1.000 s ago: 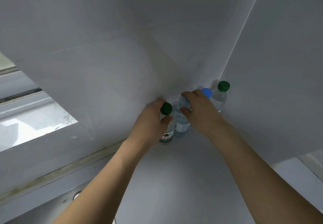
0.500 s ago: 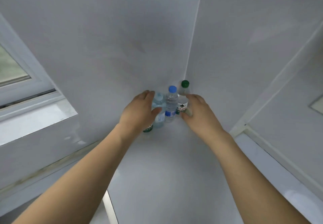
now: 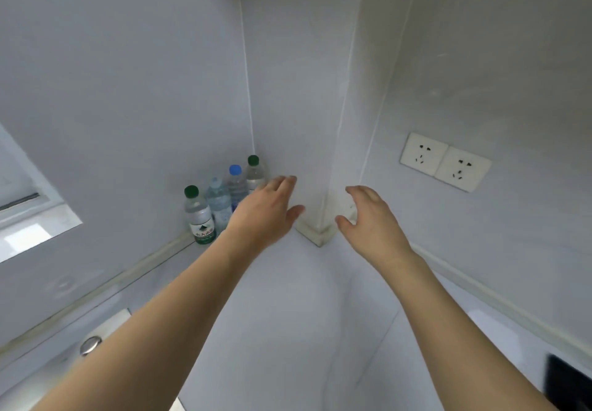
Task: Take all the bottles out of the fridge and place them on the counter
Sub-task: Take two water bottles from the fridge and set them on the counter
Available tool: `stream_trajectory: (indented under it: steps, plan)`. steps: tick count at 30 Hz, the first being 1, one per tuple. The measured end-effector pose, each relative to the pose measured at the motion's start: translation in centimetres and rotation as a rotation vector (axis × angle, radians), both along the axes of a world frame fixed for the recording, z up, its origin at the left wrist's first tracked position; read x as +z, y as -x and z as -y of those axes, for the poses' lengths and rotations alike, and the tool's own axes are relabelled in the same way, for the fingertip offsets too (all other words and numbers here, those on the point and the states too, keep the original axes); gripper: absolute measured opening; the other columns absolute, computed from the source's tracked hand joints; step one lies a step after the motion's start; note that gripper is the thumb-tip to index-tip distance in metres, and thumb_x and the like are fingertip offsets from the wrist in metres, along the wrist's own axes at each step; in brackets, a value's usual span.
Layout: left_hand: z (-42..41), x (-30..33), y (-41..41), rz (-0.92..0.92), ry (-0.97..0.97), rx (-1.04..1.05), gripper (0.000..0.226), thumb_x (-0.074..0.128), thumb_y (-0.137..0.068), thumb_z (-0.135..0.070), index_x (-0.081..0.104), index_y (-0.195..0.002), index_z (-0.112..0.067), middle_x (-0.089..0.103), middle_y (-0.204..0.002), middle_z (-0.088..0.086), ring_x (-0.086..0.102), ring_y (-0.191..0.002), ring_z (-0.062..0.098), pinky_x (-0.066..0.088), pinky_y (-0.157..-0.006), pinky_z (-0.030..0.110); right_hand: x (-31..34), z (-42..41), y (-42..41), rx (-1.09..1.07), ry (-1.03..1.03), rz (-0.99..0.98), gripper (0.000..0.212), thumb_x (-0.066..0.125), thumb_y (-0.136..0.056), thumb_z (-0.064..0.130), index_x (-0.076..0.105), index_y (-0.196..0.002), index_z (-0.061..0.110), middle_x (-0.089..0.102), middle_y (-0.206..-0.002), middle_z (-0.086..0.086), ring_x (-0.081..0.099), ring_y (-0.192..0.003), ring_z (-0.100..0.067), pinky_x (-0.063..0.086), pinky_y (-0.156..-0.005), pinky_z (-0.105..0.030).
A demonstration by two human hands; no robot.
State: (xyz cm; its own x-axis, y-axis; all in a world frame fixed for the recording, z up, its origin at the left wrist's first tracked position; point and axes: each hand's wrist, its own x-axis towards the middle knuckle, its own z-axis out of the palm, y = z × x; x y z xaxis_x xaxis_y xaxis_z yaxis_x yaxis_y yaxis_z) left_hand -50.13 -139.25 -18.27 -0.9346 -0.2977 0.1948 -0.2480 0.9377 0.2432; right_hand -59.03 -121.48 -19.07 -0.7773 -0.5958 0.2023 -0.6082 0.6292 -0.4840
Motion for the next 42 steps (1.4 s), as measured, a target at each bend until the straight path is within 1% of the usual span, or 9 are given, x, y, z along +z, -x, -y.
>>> stream_trajectory:
  steps: [3,7,10,14,19,24,29,34,42]
  plan:
    - [-2.7,0.2,0.9,0.005,-0.006,-0.075,0.060,0.045,-0.099,-0.043,0.026,-0.149,-0.016,0.034,-0.154,0.003,0.038,-0.136,0.027,0.038,-0.104,0.041,0.1,-3.3,-0.5,-0.064,-0.024,-0.009,0.058,0.059,-0.092,0.022,0.039,-0.144,0.009,0.039,-0.148,-0.005,0.037,-0.135,-0.021,0.025,-0.109,-0.023]
    - [-5.3,-0.4,2.9,0.010,-0.017,-0.192,0.058,0.044,-0.099,-0.041,0.027,-0.149,-0.016,0.032,-0.155,0.002,0.034,-0.137,0.025,0.037,-0.104,0.039,0.0,-7.0,-0.8,-0.196,-0.040,-0.018,0.058,0.060,-0.092,0.024,0.039,-0.144,0.009,0.039,-0.148,-0.004,0.036,-0.136,-0.021,0.027,-0.110,-0.026]
    - [-7.2,-1.5,4.5,0.026,-0.050,-0.286,0.058,0.044,-0.100,-0.040,0.027,-0.149,-0.016,0.032,-0.155,0.002,0.033,-0.137,0.025,0.036,-0.107,0.039,-0.4,-9.6,-1.3,-0.289,-0.068,-0.011,0.058,0.061,-0.092,0.023,0.040,-0.144,0.008,0.039,-0.147,-0.005,0.037,-0.136,-0.021,0.028,-0.110,-0.025]
    - [-10.8,-2.8,6.2,0.029,-0.085,-0.411,0.058,0.044,-0.099,-0.040,0.028,-0.149,-0.015,0.033,-0.154,0.002,0.033,-0.137,0.025,0.035,-0.109,0.038,-0.8,-13.4,-2.8,-0.426,-0.089,-0.003,0.057,0.062,-0.091,0.022,0.042,-0.142,0.007,0.041,-0.147,-0.005,0.038,-0.136,-0.020,0.030,-0.110,-0.025]
    - [-16.5,-2.8,6.4,0.042,-0.081,-0.560,0.058,0.044,-0.100,-0.040,0.028,-0.150,-0.014,0.033,-0.154,0.004,0.033,-0.138,0.025,0.030,-0.111,0.034,-0.7,-18.6,-5.0,-0.566,-0.091,0.011,0.056,0.060,-0.092,0.021,0.041,-0.143,0.007,0.039,-0.148,-0.004,0.037,-0.136,-0.019,0.029,-0.109,-0.023]
    - [-22.6,-2.1,6.9,0.017,-0.049,-0.676,0.057,0.043,-0.100,-0.041,0.030,-0.149,-0.015,0.035,-0.153,0.003,0.037,-0.135,0.025,0.034,-0.108,0.035,-0.3,-24.5,-7.9,-0.703,-0.051,0.008,0.056,0.060,-0.092,0.021,0.041,-0.143,0.007,0.039,-0.148,-0.003,0.038,-0.136,-0.019,0.034,-0.110,-0.029]
    - [-32.6,-1.7,4.8,0.045,-0.040,-0.823,0.057,0.044,-0.100,-0.037,0.027,-0.150,-0.015,0.034,-0.154,0.005,0.038,-0.134,0.026,0.034,-0.108,0.034,0.2,-32.8,-12.8,-0.839,-0.029,0.032,0.056,0.059,-0.091,0.017,0.041,-0.143,0.005,0.040,-0.147,-0.006,0.038,-0.135,-0.021,0.032,-0.110,-0.026]
    - [-42.9,-0.2,1.5,0.036,-0.018,-0.993,0.057,0.045,-0.100,-0.035,0.027,-0.150,-0.014,0.033,-0.154,0.006,0.037,-0.135,0.027,0.034,-0.109,0.037,0.4,-41.5,-18.2,-1.003,-0.016,0.030,0.057,0.061,-0.092,0.021,0.040,-0.144,0.009,0.038,-0.149,-0.003,0.036,-0.137,-0.021,0.033,-0.111,-0.031]
    - [-58.2,0.6,-5.6,0.004,0.013,-1.257,0.055,0.046,-0.100,-0.037,0.032,-0.148,-0.015,0.036,-0.153,0.005,0.038,-0.136,0.025,0.035,-0.109,0.035,0.4,-54.2,-29.4,-1.264,0.006,0.037,0.058,0.061,-0.091,0.021,0.041,-0.143,0.007,0.039,-0.147,-0.006,0.036,-0.136,-0.021,0.032,-0.110,-0.032]
